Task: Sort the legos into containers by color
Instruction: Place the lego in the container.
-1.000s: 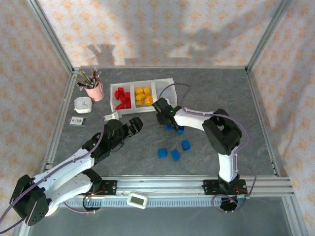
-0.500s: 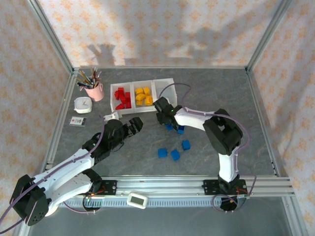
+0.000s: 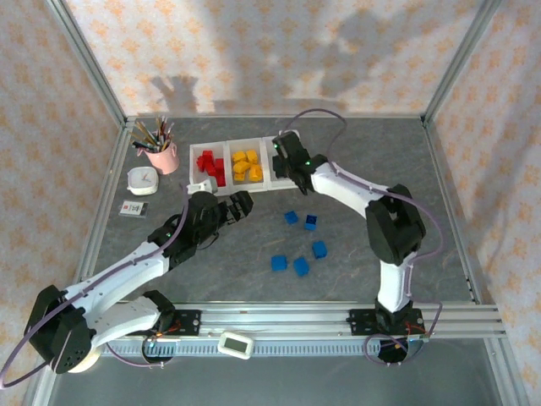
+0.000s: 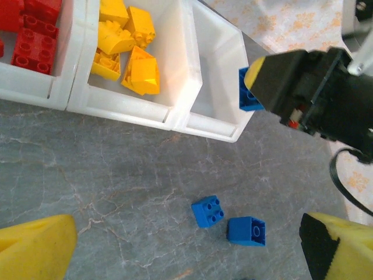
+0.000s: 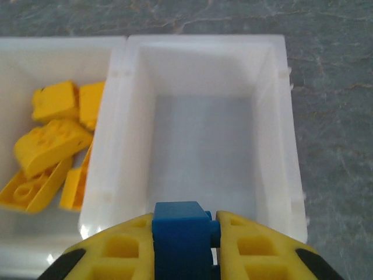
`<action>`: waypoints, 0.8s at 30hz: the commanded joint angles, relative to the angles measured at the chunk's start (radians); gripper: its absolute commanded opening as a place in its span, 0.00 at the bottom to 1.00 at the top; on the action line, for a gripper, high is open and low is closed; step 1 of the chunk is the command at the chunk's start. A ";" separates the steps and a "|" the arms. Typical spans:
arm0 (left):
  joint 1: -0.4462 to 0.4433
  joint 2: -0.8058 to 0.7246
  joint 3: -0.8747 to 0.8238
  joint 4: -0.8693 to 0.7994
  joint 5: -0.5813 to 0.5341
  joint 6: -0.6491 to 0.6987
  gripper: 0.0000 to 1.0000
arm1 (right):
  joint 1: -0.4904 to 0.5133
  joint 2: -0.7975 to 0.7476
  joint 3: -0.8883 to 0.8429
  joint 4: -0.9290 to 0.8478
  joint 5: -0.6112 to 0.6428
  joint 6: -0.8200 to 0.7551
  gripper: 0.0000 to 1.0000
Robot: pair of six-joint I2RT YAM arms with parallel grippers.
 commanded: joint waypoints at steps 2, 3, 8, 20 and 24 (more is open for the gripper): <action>-0.006 0.038 0.048 -0.020 -0.056 0.039 0.99 | -0.027 0.115 0.111 -0.014 0.011 -0.015 0.21; -0.005 0.043 0.048 -0.011 -0.058 0.036 0.99 | -0.032 0.144 0.142 -0.024 0.015 -0.019 0.21; -0.004 0.064 0.052 0.007 -0.051 0.038 0.99 | -0.041 0.211 0.256 -0.072 -0.001 -0.028 0.40; -0.005 0.074 0.043 -0.010 -0.019 0.037 0.99 | -0.041 -0.052 -0.039 0.001 -0.098 0.016 0.47; -0.009 0.056 0.020 -0.008 0.000 0.025 0.99 | -0.041 -0.142 -0.155 -0.009 -0.131 0.028 0.50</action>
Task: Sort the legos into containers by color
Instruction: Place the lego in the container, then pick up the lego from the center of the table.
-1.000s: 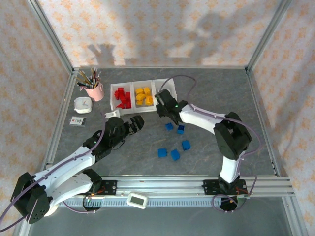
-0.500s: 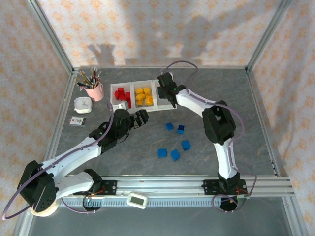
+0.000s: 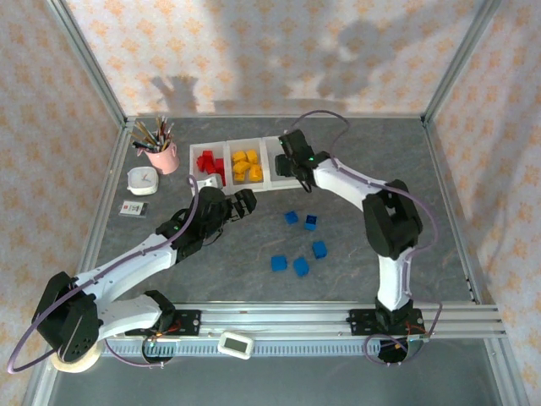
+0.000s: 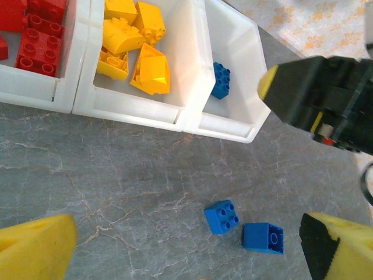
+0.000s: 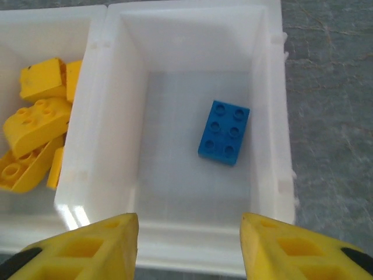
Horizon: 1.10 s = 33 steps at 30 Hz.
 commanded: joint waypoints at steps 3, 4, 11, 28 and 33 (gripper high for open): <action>-0.020 -0.034 -0.030 -0.006 0.025 -0.006 0.99 | 0.009 -0.122 -0.135 -0.011 -0.024 0.029 0.52; -0.023 -0.040 -0.037 -0.006 0.025 -0.013 0.99 | 0.013 -0.138 -0.163 -0.011 -0.022 0.029 0.53; -0.059 -0.081 -0.098 0.025 0.013 -0.067 0.99 | 0.053 -0.166 -0.273 -0.042 -0.010 0.019 0.56; -0.082 -0.135 -0.188 0.065 -0.015 -0.142 0.99 | 0.152 -0.057 -0.286 -0.093 0.020 -0.023 0.60; -0.082 -0.135 -0.189 0.058 -0.018 -0.141 0.99 | 0.162 -0.035 -0.276 -0.094 0.005 -0.026 0.57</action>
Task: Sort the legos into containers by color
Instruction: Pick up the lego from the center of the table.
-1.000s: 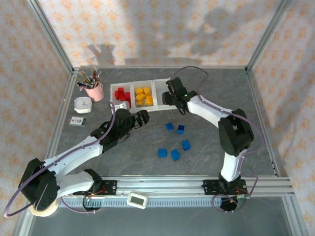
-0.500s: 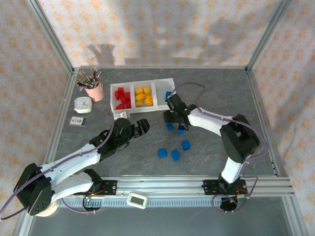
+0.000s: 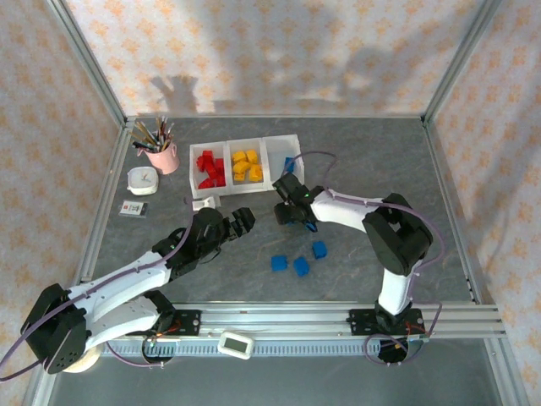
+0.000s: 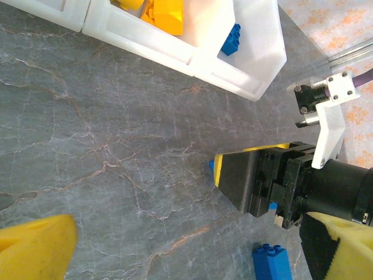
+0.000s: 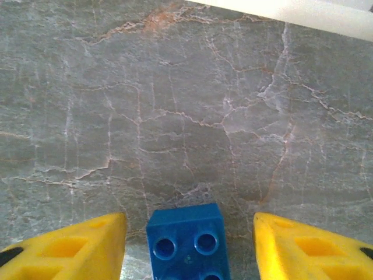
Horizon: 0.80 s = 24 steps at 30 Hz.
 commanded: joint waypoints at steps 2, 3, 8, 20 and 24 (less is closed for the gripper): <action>-0.005 -0.014 -0.011 0.019 -0.035 -0.005 0.99 | 0.014 0.034 0.025 -0.037 0.013 -0.013 0.55; -0.005 -0.014 -0.009 0.017 -0.035 -0.003 0.99 | 0.015 0.038 0.027 -0.037 0.012 -0.016 0.53; -0.005 -0.008 0.003 0.007 -0.033 0.005 0.99 | 0.017 0.055 0.041 -0.040 0.003 -0.021 0.44; -0.005 -0.009 0.025 -0.009 -0.046 0.023 0.99 | 0.018 -0.019 0.044 -0.028 -0.006 -0.014 0.29; -0.002 -0.005 0.067 -0.039 -0.072 0.056 0.99 | 0.003 -0.067 0.081 -0.032 0.005 -0.001 0.27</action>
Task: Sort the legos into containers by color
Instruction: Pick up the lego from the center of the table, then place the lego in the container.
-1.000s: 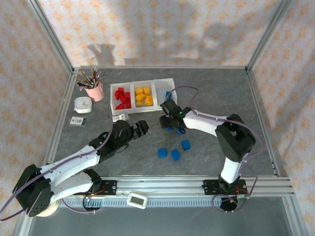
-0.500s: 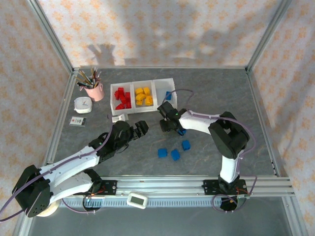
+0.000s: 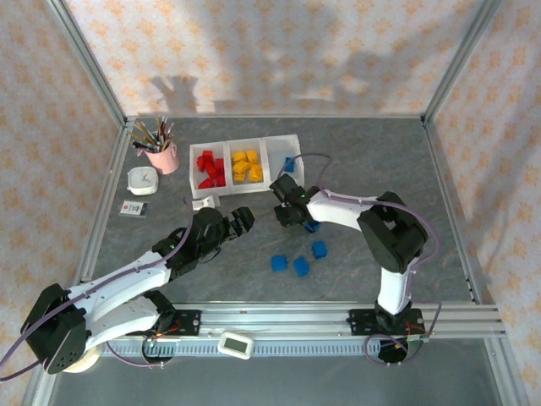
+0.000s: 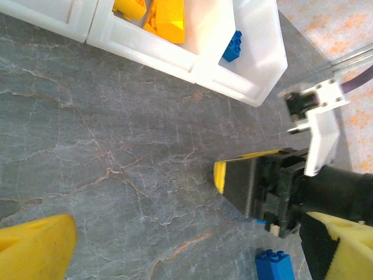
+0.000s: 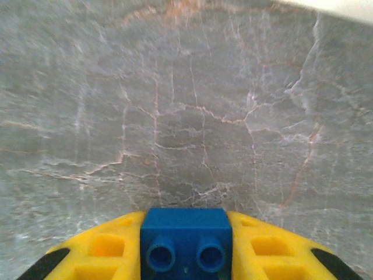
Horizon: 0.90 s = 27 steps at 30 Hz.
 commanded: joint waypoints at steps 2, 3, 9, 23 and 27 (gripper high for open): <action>0.006 0.000 0.071 -0.032 -0.043 0.054 0.99 | -0.028 -0.078 0.081 -0.017 0.020 0.018 0.27; 0.014 0.003 0.081 -0.031 -0.038 0.062 0.99 | -0.038 -0.076 0.099 -0.017 0.020 0.021 0.27; 0.077 0.043 0.125 -0.012 0.017 0.102 0.99 | -0.106 -0.009 0.234 0.010 0.025 0.051 0.26; 0.192 0.137 0.189 0.011 0.080 0.156 0.99 | -0.167 0.356 0.674 -0.027 0.091 0.029 0.26; 0.204 0.167 0.207 0.010 0.088 0.166 0.99 | -0.175 0.447 0.791 -0.053 0.114 0.024 0.28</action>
